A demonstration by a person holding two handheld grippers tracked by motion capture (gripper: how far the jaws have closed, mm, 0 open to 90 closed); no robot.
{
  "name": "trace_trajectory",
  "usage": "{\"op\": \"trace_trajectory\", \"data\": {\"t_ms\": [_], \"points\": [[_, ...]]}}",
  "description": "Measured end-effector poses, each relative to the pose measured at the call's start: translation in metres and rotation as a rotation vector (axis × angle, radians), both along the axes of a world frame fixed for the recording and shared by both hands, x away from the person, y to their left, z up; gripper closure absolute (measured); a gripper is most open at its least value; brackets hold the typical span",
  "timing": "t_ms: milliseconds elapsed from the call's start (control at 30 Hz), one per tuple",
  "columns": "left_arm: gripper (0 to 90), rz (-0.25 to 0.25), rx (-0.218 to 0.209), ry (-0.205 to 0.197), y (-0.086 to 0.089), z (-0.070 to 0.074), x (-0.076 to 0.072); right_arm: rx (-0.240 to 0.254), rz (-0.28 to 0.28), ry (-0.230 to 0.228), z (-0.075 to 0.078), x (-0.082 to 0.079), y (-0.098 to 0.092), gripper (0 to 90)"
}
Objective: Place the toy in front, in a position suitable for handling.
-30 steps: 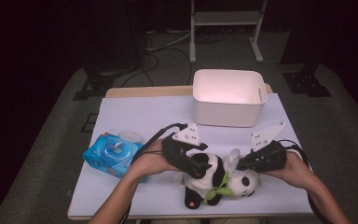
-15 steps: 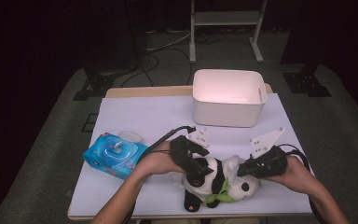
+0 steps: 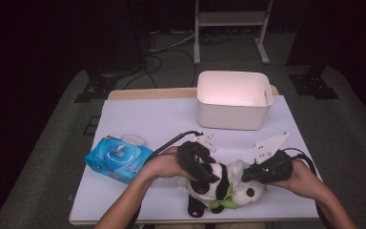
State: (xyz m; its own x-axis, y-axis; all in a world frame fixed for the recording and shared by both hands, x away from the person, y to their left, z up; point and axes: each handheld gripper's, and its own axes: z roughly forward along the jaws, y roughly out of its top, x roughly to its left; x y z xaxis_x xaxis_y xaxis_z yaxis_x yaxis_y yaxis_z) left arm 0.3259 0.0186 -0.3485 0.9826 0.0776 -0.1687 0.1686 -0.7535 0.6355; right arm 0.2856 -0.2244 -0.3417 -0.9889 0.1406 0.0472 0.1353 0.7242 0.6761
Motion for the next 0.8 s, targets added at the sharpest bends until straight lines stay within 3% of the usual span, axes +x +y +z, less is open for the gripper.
{"op": "trace_trajectory", "data": {"t_ms": [67, 167, 233, 333, 567, 800], "points": [[44.1, 0.01, 0.013, 0.02, -0.003, 0.0, 0.001, -0.005, 0.004, -0.003, 0.0, 0.002, 0.0, 83.7], [57.5, -0.008, 0.026, -0.019, -0.004, 0.003, 0.001, 0.009, 0.003, 0.006, 0.0, 0.004, -0.003, 83.6], [62.4, 0.006, 0.014, -0.033, -0.003, 0.005, 0.002, 0.024, 0.001, 0.011, 0.002, 0.007, -0.005, 83.6], [65.2, 0.009, -0.005, -0.044, -0.001, 0.009, 0.005, 0.05, -0.005, 0.015, 0.008, 0.014, -0.01, 83.6], [68.1, -0.014, 0.018, -0.086, -0.006, 0.019, 0.011, 0.042, -0.02, 0.006, 0.018, 0.035, -0.007, 83.4], [65.8, -0.026, 0.011, -0.075, -0.005, 0.016, 0.01, 0.026, -0.011, 0.025, 0.014, 0.04, -0.002, 83.5]]}}
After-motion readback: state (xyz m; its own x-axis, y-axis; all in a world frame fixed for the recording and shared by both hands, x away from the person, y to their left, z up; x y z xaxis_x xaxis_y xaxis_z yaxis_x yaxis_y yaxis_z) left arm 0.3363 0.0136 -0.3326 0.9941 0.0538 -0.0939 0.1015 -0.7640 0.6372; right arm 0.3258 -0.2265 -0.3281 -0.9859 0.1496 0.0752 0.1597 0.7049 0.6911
